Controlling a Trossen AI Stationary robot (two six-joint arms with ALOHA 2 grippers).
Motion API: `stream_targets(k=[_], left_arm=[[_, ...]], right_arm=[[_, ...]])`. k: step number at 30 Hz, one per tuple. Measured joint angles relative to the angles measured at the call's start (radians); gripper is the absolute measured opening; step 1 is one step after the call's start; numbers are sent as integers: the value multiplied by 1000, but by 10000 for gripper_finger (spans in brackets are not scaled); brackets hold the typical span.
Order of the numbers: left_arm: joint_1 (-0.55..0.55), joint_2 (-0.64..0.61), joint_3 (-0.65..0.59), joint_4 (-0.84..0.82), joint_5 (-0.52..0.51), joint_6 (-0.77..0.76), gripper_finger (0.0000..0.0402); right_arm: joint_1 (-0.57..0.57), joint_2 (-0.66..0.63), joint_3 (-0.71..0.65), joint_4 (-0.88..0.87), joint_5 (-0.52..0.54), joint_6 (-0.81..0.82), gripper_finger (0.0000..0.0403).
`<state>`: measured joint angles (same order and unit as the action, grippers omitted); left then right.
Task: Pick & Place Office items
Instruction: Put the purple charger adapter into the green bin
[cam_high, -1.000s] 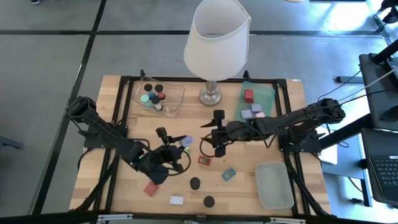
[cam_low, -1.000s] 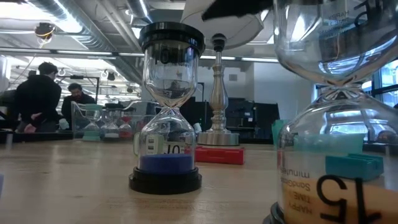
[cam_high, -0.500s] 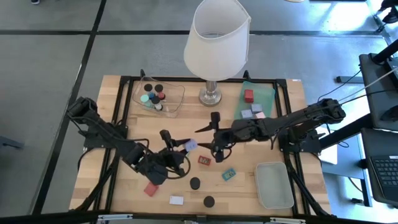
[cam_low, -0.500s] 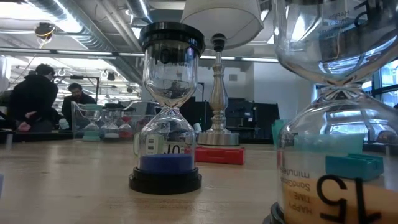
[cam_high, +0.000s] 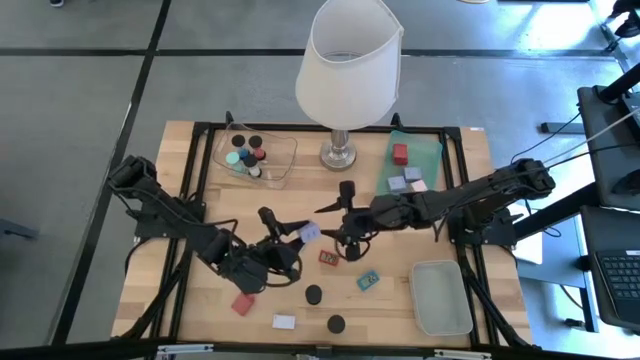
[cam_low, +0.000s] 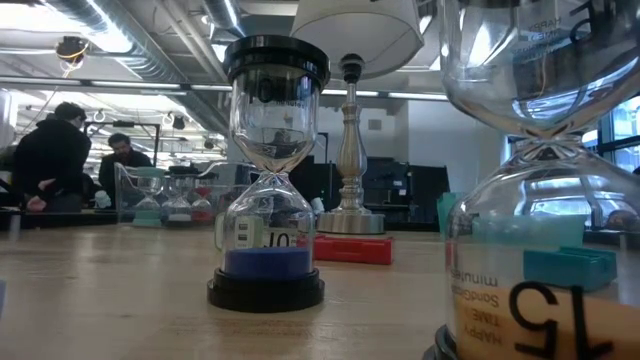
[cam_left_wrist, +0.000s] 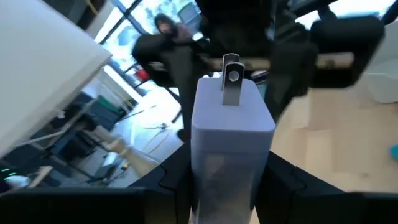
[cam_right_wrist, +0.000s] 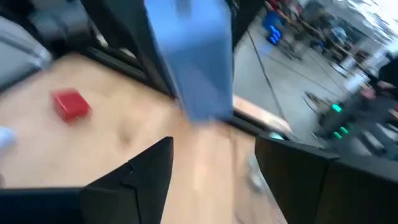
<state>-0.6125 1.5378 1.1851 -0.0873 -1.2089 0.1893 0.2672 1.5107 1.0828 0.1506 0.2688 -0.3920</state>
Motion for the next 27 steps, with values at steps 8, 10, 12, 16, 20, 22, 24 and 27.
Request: stream_targets(k=[8,10,12,16,20,22,24,27], left_arm=[[0,-1,0,36,31,36,120],[7,-1,0,36,44,34,118],[10,-1,0,36,47,34,117],[25,-1,0,35,82,34,120],[35,-1,0,33,113,24,117],[34,-1,0,32,112,23,117],[34,-1,0,36,113,22,118],[34,-1,0,51,113,37,120]], right_arm=[[10,-2,0,30,-30,2,230],[19,-2,0,38,-36,2,230],[27,-2,0,35,-61,-1,230],[53,-2,0,71,-72,-6,230],[74,-2,0,125,-77,-13,230],[81,-2,0,146,-79,-13,230],[87,-2,0,157,-78,-13,230],[88,-2,0,158,-79,-9,229]])
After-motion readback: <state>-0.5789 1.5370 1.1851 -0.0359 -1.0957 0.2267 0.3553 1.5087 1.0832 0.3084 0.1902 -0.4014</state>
